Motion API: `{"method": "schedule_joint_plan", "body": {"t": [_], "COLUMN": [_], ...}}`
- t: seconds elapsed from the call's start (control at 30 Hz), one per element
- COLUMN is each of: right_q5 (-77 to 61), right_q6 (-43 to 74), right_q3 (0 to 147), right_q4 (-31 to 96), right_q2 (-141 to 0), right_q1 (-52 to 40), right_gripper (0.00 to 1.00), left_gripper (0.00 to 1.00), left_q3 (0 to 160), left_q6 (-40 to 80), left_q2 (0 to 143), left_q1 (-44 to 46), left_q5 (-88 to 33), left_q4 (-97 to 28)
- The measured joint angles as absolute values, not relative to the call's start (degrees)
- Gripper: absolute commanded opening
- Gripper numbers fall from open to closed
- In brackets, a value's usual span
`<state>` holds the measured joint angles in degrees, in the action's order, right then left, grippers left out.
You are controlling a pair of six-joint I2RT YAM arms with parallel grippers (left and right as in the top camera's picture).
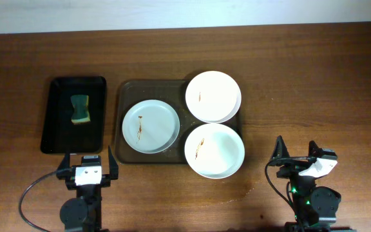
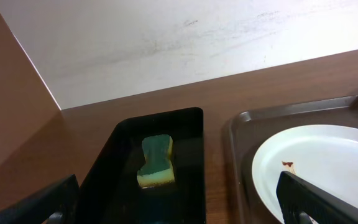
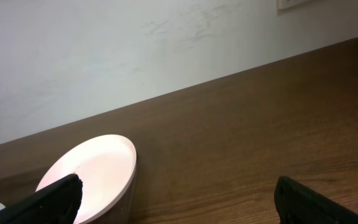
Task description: Clean dirty plates on tray and stack at the side
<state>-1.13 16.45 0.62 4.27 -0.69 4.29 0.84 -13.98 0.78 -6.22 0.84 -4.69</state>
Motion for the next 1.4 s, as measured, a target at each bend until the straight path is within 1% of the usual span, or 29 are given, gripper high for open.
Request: {"method": "schedule_joint_plan", "body": {"t": [1.1, 1.23, 1.3, 1.4], "right_q5": [-1.15, -3.95, -5.65, -6.68], "right_q6": [16.47, 16.47, 16.47, 16.45], "right_q3": [0.62, 0.62, 2.04, 11.90], "right_q4": [4.21, 3.86, 4.27, 4.78], "right_q2": [-0.69, -0.69, -0.75, -3.99], "right_q1": [4.29, 4.29, 4.29, 4.29], "right_gripper": [0.98, 0.98, 0.98, 0.98], "left_gripper": [0.99, 0.99, 0.99, 0.99], "left_q3": [0.84, 1.15, 4.89, 16.58], "left_q6": [-14.00, -13.96, -13.37, -11.62], "left_q2": [0.78, 0.80, 1.85, 8.56], "left_q1": [-6.22, -6.22, -6.22, -6.22], "left_q5": [0.86, -5.02, -6.66, -7.49], "left_q4": [-4.69, -2.81, -6.48, -9.91]}}
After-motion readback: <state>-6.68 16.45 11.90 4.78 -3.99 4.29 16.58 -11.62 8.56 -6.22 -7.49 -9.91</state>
